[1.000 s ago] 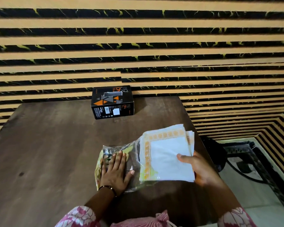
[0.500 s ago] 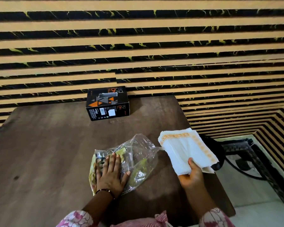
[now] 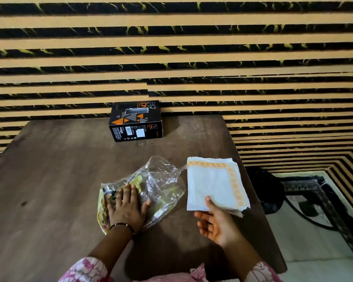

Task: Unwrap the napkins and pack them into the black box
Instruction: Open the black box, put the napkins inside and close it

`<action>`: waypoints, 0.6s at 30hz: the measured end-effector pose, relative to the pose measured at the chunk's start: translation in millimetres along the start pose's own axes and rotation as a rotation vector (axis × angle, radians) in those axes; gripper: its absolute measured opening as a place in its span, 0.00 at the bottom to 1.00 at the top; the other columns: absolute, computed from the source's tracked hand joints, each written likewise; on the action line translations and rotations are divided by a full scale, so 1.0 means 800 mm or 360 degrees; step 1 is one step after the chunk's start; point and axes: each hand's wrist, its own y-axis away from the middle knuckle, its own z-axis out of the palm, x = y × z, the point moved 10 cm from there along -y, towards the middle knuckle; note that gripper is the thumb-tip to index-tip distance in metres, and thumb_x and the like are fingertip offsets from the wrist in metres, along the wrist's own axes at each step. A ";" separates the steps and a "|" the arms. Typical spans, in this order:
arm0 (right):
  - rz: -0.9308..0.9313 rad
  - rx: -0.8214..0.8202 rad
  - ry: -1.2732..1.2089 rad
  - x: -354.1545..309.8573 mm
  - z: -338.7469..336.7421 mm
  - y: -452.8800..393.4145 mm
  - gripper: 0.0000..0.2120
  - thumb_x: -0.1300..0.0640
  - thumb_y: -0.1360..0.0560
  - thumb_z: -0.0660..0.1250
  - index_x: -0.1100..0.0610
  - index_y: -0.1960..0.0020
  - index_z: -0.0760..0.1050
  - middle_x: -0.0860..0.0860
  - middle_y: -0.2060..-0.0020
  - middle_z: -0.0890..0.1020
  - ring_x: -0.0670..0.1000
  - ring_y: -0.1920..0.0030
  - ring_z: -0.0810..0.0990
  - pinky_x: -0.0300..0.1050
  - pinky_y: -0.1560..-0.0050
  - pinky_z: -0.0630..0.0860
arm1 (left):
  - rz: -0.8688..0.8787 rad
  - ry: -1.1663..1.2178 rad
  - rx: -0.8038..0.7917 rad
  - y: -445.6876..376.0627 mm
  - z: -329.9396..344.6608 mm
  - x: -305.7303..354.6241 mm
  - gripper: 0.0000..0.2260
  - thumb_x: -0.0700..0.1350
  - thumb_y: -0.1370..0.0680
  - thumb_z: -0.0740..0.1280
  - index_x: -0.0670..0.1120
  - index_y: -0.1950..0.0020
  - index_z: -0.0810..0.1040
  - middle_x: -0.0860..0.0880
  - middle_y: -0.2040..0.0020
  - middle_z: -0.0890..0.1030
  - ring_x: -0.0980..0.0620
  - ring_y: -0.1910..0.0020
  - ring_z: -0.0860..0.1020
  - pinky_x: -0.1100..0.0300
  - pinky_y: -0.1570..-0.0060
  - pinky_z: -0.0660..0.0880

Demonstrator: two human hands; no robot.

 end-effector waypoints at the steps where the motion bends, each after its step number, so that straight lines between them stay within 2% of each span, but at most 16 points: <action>1: 0.0075 -0.0107 0.0174 0.005 0.009 0.011 0.20 0.45 0.27 0.66 0.61 0.47 0.74 0.56 0.59 0.83 0.53 0.66 0.77 0.43 0.67 0.72 | 0.0022 -0.0008 0.0027 0.002 -0.005 0.002 0.39 0.70 0.30 0.37 0.49 0.24 0.48 0.49 0.22 0.48 0.46 0.24 0.47 0.41 0.27 0.45; 3: 0.0040 -0.0277 0.0459 0.007 0.030 0.032 0.15 0.49 0.26 0.66 0.61 0.50 0.74 0.55 0.64 0.83 0.51 0.71 0.76 0.40 0.71 0.69 | 0.0079 -0.0013 0.0090 0.010 -0.016 0.007 0.42 0.69 0.33 0.33 0.49 0.25 0.51 0.48 0.22 0.51 0.46 0.24 0.48 0.43 0.26 0.43; 5: -0.0298 -0.0382 0.0682 -0.012 0.061 0.047 0.07 0.56 0.25 0.66 0.60 0.53 0.75 0.55 0.65 0.83 0.50 0.73 0.75 0.41 0.71 0.68 | 0.0102 -0.0006 0.0129 0.021 -0.024 0.010 0.41 0.68 0.33 0.33 0.49 0.25 0.52 0.48 0.22 0.51 0.47 0.24 0.46 0.45 0.26 0.40; 6: -0.0568 -0.0408 0.0788 -0.029 0.080 0.056 0.03 0.57 0.25 0.65 0.58 0.55 0.76 0.54 0.65 0.83 0.49 0.71 0.76 0.42 0.70 0.70 | 0.0117 -0.0006 0.0154 0.026 -0.030 0.014 0.42 0.68 0.33 0.33 0.48 0.24 0.51 0.48 0.22 0.50 0.47 0.24 0.45 0.46 0.26 0.39; 8: -0.1274 -0.0334 0.1253 -0.055 0.119 0.078 0.03 0.55 0.26 0.63 0.51 0.56 0.76 0.51 0.61 0.83 0.46 0.63 0.78 0.44 0.60 0.74 | 0.0155 -0.0042 0.0137 0.039 -0.029 0.014 0.45 0.71 0.35 0.29 0.48 0.24 0.48 0.48 0.22 0.48 0.47 0.24 0.45 0.47 0.27 0.39; 9: -0.1663 -0.0189 0.1653 -0.060 0.139 0.089 0.05 0.52 0.27 0.62 0.48 0.53 0.75 0.50 0.57 0.83 0.47 0.55 0.79 0.46 0.53 0.74 | 0.0187 -0.0065 0.0109 0.044 -0.024 0.014 0.48 0.72 0.37 0.25 0.48 0.24 0.48 0.48 0.22 0.47 0.46 0.24 0.45 0.47 0.27 0.39; 10: -0.1990 -0.0001 0.2090 -0.055 0.158 0.097 0.10 0.48 0.29 0.61 0.47 0.48 0.75 0.49 0.50 0.83 0.49 0.46 0.79 0.51 0.44 0.70 | 0.0211 -0.0087 0.0064 0.047 -0.016 0.012 0.50 0.72 0.39 0.23 0.48 0.24 0.48 0.47 0.22 0.47 0.45 0.24 0.45 0.46 0.28 0.39; 11: -0.2131 0.0125 0.2444 -0.040 0.175 0.095 0.17 0.46 0.30 0.61 0.48 0.43 0.74 0.49 0.43 0.81 0.53 0.37 0.75 0.56 0.37 0.63 | 0.0202 -0.0090 0.0035 0.048 -0.009 0.005 0.51 0.72 0.39 0.22 0.48 0.24 0.50 0.46 0.22 0.48 0.43 0.24 0.47 0.46 0.28 0.39; 13: -0.2000 0.0114 0.2835 -0.011 0.193 0.067 0.28 0.41 0.34 0.65 0.51 0.36 0.71 0.53 0.34 0.75 0.58 0.29 0.65 0.63 0.33 0.52 | 0.0181 -0.0114 -0.0039 0.048 0.004 -0.010 0.47 0.71 0.33 0.28 0.46 0.26 0.59 0.44 0.24 0.58 0.39 0.26 0.57 0.46 0.28 0.42; 15: -0.1769 0.0061 0.2928 0.009 0.197 0.032 0.33 0.38 0.35 0.64 0.50 0.33 0.69 0.54 0.32 0.73 0.58 0.28 0.59 0.63 0.32 0.48 | 0.0167 -0.0170 -0.0122 0.045 0.017 -0.032 0.38 0.68 0.26 0.37 0.46 0.32 0.69 0.44 0.31 0.71 0.40 0.32 0.69 0.48 0.31 0.42; 16: -0.1665 0.0076 0.2943 0.016 0.200 0.018 0.32 0.36 0.33 0.60 0.48 0.32 0.68 0.54 0.31 0.72 0.58 0.29 0.58 0.62 0.32 0.48 | 0.0172 -0.0208 -0.0152 0.043 0.019 -0.047 0.34 0.66 0.24 0.39 0.48 0.34 0.71 0.45 0.33 0.74 0.42 0.33 0.71 0.50 0.31 0.42; 18: -0.1488 0.0087 0.2951 0.028 0.211 0.000 0.33 0.35 0.31 0.52 0.45 0.28 0.60 0.54 0.28 0.67 0.58 0.27 0.54 0.60 0.32 0.44 | 0.0200 -0.0234 -0.0178 0.038 0.016 -0.076 0.31 0.65 0.23 0.41 0.50 0.34 0.72 0.46 0.35 0.76 0.46 0.32 0.67 0.52 0.31 0.42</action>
